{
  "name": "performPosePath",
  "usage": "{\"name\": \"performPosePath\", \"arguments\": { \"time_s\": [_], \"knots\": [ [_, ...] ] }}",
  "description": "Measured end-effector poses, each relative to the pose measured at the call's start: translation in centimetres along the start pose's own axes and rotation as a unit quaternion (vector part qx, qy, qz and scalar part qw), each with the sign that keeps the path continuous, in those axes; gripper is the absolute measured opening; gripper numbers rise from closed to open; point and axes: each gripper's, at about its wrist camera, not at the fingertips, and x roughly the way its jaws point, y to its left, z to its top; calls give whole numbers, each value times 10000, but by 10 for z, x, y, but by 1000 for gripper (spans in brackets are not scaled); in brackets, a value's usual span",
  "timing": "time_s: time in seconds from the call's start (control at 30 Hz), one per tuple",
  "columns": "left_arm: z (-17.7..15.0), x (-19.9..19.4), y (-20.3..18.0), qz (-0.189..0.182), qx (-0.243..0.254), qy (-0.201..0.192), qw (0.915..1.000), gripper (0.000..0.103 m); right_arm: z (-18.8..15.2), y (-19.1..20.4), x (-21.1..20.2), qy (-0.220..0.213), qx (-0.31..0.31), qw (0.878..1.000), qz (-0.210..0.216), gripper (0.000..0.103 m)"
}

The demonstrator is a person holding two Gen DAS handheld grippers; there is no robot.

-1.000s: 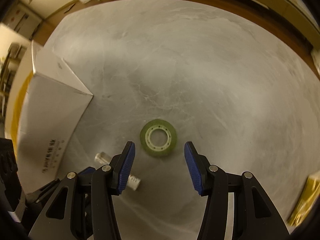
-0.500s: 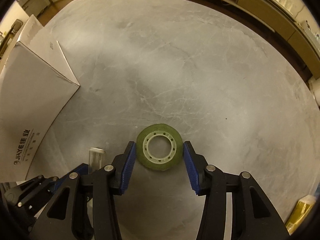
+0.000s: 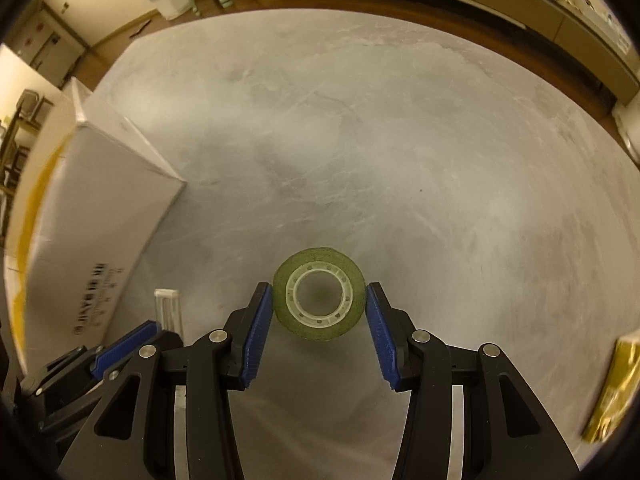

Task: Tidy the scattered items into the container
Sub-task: 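Lift and carry the glue tube and tape roll with both grippers over the box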

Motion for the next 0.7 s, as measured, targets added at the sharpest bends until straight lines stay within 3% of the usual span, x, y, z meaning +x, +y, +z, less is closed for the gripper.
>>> {"name": "performPosePath", "arguments": {
  "time_s": [0.13, 0.4, 0.53, 0.7],
  "knots": [
    [9, -36, 2, -33, 123, -14, 9999, 18, -4, 14, -31, -20, 3, 9999, 126, 50],
    [35, -117, 20, 11, 234, -122, 9997, 18, 10, 90, -90, -210, -273, 9986, 405, 50],
    [50, -153, 46, 197, 90, -202, 9996, 18, 21, 131, -115, -292, -532, 9966, 563, 50],
    [71, -171, 88, 503, -195, -172, 9984, 18, 37, 186, -129, -320, -909, 9930, 685, 50]
  ]
}}
